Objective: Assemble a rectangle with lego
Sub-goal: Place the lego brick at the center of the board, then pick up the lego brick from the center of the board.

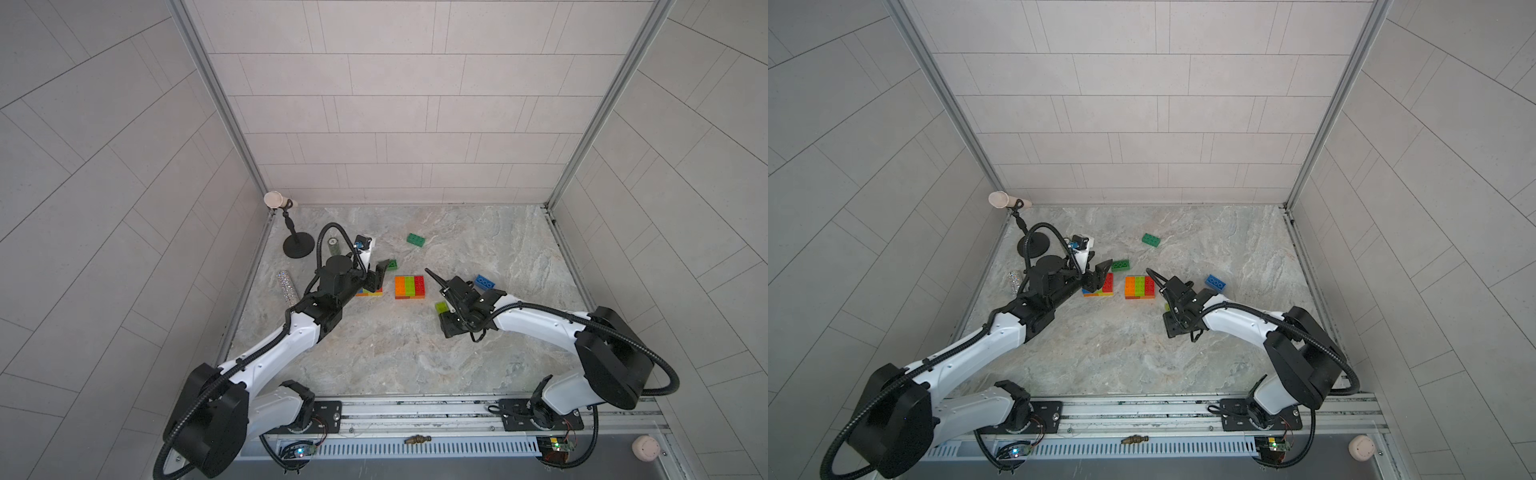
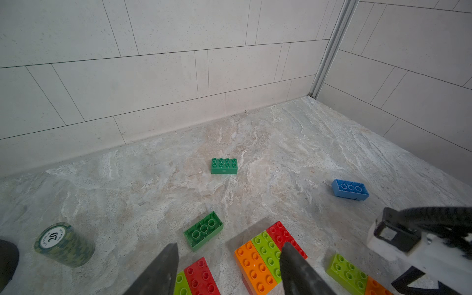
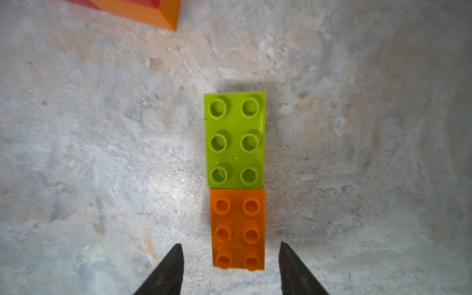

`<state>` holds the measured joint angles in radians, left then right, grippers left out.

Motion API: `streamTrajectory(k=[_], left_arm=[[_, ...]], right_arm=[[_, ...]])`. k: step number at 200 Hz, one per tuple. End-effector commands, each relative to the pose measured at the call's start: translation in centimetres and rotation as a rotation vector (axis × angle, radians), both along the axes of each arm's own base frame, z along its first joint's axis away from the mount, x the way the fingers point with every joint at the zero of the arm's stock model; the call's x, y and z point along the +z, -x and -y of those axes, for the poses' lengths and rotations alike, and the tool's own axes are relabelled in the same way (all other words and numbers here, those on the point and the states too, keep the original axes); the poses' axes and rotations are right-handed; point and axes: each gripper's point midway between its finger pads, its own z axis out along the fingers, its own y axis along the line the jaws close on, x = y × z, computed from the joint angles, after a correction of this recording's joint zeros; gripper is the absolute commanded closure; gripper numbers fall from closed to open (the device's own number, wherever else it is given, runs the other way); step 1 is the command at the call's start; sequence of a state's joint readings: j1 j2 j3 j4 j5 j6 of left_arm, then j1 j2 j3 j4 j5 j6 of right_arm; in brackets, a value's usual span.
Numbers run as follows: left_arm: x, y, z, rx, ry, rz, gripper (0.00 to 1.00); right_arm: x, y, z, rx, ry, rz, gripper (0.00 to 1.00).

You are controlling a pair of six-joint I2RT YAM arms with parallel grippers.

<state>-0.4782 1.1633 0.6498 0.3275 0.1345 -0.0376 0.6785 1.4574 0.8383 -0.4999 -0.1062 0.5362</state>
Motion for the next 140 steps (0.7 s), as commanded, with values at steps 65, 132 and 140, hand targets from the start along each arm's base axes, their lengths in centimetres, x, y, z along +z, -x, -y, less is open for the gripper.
streamTrajectory(k=[65, 132, 140], left_arm=[[1.2, -0.3, -2.2, 0.153, -0.172, -0.024, 0.01], [1.3, -1.0, -5.7, 0.25, 0.181, -0.138, 0.01], [0.9, -1.1, -5.2, 0.227, 0.167, -0.156, 0.04]], right_arm=[[11.1, -5.2, 11.2, -0.459, 0.083, 0.373, 0.0], [6.1, -8.6, 16.2, -0.674, -0.075, 0.097, 0.12], [5.6, -8.7, 16.6, -0.687, -0.047, 0.08, 0.13]])
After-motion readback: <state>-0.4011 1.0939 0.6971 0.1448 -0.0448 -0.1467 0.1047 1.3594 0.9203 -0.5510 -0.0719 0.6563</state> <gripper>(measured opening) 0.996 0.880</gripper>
